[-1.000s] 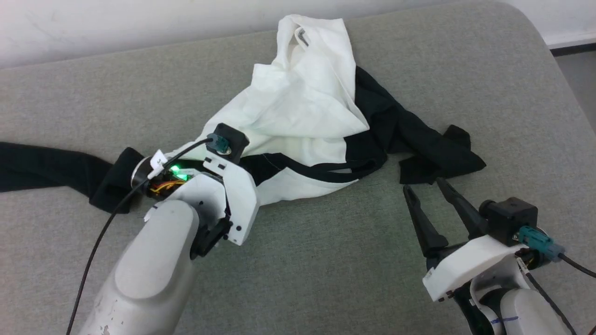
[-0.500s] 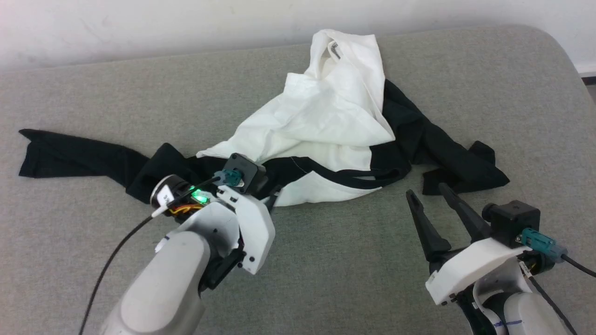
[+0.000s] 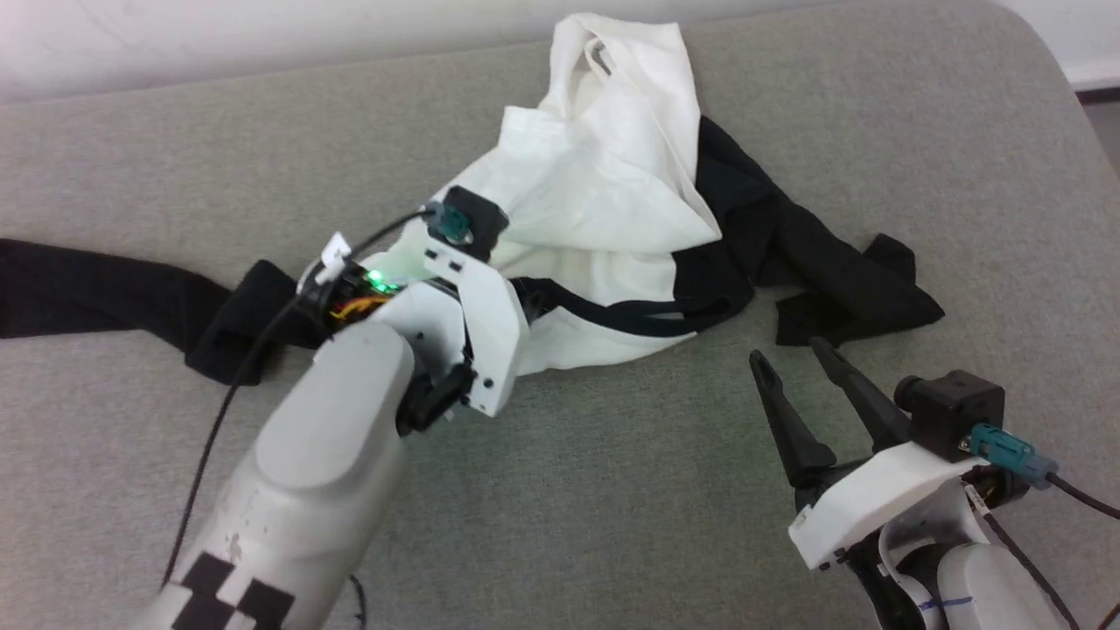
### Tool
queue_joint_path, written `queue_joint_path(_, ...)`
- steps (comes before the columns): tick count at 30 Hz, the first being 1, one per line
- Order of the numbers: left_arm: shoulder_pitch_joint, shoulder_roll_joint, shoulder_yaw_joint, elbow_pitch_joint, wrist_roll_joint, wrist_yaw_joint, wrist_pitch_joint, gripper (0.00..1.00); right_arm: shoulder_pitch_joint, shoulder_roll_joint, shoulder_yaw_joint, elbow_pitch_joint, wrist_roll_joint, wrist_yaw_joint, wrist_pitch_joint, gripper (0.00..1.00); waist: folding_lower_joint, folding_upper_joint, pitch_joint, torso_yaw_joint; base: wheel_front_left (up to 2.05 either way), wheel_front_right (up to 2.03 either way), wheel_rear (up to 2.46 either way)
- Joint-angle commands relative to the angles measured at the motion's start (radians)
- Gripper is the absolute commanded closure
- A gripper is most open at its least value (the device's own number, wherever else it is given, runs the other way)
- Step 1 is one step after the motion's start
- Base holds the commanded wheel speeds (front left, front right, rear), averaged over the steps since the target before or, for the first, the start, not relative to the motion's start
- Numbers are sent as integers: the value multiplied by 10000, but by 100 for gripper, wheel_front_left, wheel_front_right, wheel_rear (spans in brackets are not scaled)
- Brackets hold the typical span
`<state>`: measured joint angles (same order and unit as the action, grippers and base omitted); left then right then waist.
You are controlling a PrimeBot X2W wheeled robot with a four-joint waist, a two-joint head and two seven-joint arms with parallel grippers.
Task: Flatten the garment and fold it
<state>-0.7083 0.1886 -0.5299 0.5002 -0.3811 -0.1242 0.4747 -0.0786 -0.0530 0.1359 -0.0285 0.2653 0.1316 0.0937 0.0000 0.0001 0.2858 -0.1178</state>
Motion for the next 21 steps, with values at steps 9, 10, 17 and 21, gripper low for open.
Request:
queue_joint_path(9,-971,161,-621,949,-472,-65,1176,81,-256,28,96,165,190,-9,-241,0,0,-1,381,-340,0,0,0)
queue_joint_path(10,-964,199,-680,903,-499,-65,1179,100,-253,28,83,186,192,-9,-248,0,0,-1,370,-331,0,0,0)
queue_joint_path(17,-599,413,-840,241,-510,-38,571,100,-190,28,0,247,183,-9,-206,0,0,-1,119,-203,0,0,0)
queue_joint_path(21,88,706,-907,-1042,-255,150,-368,100,-68,28,-46,236,181,-9,-143,0,0,-1,-193,-79,0,0,0)
